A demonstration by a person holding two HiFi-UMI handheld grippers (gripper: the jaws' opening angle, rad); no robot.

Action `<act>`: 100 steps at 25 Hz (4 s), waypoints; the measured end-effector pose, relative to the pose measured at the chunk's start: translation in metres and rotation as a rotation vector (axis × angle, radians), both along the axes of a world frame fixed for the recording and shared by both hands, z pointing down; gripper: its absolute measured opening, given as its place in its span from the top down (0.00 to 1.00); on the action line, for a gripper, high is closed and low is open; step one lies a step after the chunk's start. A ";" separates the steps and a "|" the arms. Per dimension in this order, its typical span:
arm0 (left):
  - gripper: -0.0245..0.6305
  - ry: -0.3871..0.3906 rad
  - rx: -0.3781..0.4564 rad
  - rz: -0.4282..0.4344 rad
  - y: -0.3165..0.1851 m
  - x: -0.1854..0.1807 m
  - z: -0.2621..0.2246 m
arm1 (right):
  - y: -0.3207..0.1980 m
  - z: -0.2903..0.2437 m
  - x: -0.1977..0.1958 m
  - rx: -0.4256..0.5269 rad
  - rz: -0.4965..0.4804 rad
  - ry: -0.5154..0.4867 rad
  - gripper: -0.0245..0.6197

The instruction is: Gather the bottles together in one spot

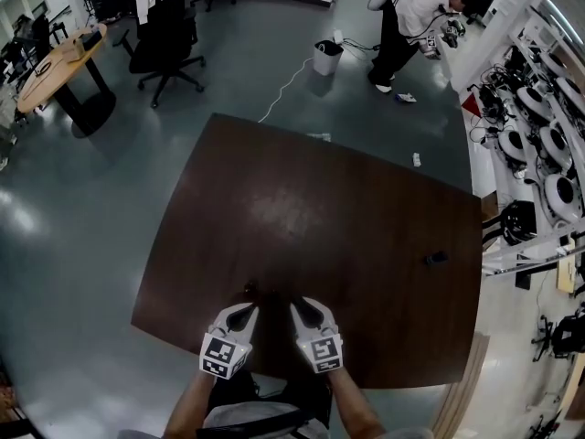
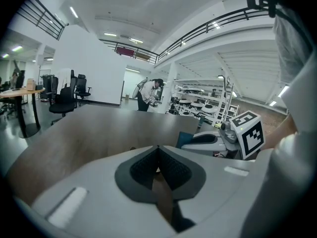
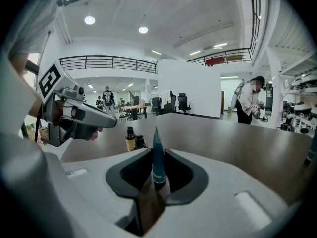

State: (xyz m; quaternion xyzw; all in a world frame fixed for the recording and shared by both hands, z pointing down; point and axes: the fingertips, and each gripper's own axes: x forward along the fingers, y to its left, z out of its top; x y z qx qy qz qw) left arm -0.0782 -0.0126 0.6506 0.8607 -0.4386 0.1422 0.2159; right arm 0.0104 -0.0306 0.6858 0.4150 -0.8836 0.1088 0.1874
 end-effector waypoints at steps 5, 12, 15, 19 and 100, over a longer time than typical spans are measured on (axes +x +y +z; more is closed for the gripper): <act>0.96 -0.005 -0.007 -0.006 0.001 -0.003 0.002 | 0.000 0.000 -0.003 0.015 -0.012 0.008 0.84; 0.96 -0.007 -0.009 -0.009 0.004 -0.004 0.005 | 0.001 0.003 -0.004 0.014 -0.011 -0.006 0.83; 0.96 -0.008 -0.006 -0.009 0.004 -0.003 0.004 | 0.003 0.004 -0.005 0.005 -0.008 -0.026 0.71; 0.96 -0.013 -0.002 -0.009 0.006 -0.006 0.001 | 0.004 0.004 -0.006 0.006 0.008 -0.031 0.62; 0.96 0.022 -0.041 0.456 -0.068 0.349 -0.005 | -0.037 -0.032 0.369 0.023 0.633 -0.047 0.96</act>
